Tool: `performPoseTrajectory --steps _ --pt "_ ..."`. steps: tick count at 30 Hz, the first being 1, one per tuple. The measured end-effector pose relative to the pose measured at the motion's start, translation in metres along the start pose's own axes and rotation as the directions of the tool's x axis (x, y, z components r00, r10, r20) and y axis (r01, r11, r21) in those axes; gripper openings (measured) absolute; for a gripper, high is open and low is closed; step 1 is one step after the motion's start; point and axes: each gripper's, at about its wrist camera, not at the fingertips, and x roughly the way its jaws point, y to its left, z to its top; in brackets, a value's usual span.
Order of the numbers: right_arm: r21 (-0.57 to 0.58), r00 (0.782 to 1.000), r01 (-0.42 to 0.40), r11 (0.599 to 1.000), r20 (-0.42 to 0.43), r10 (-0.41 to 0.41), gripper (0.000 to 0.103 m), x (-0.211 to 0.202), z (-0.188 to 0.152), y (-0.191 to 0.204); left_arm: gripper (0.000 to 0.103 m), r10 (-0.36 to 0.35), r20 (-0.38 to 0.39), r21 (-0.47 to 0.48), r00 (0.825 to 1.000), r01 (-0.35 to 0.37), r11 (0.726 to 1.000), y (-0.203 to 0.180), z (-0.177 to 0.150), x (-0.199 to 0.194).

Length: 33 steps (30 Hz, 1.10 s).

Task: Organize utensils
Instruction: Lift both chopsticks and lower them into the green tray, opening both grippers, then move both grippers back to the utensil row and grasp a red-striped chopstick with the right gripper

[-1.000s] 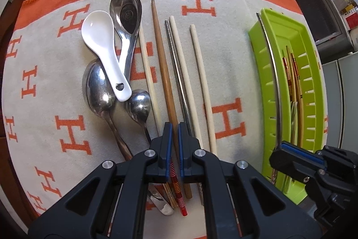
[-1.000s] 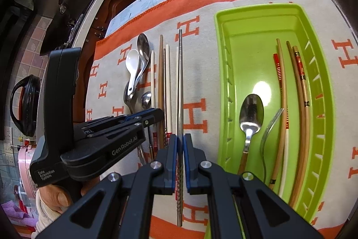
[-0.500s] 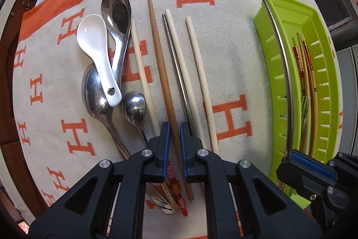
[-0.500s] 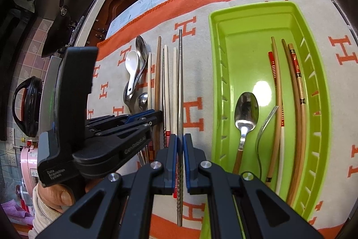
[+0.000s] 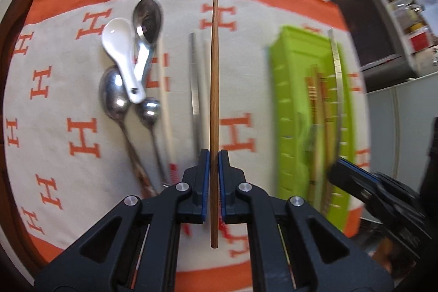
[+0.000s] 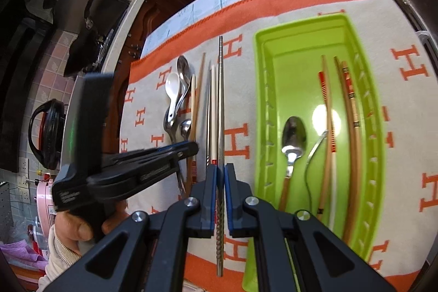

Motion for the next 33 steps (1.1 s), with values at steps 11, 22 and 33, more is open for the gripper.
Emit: performPoseTrajectory --steps 11,22,33 --pt "0.067 0.987 0.158 0.985 0.029 -0.160 0.006 -0.024 -0.007 -0.056 0.004 -0.171 0.028 0.099 0.985 0.168 0.981 -0.086 -0.019 -0.033" --pt "0.047 0.970 0.241 0.969 0.031 -0.243 0.013 -0.025 -0.014 -0.071 0.004 -0.160 -0.033 0.082 0.987 0.162 0.983 -0.120 -0.029 0.022" --pt "0.055 0.960 0.264 0.963 0.083 -0.268 0.016 -0.041 -0.024 -0.069 0.020 -0.017 -0.033 0.175 0.999 0.023 0.984 -0.124 -0.044 0.030"
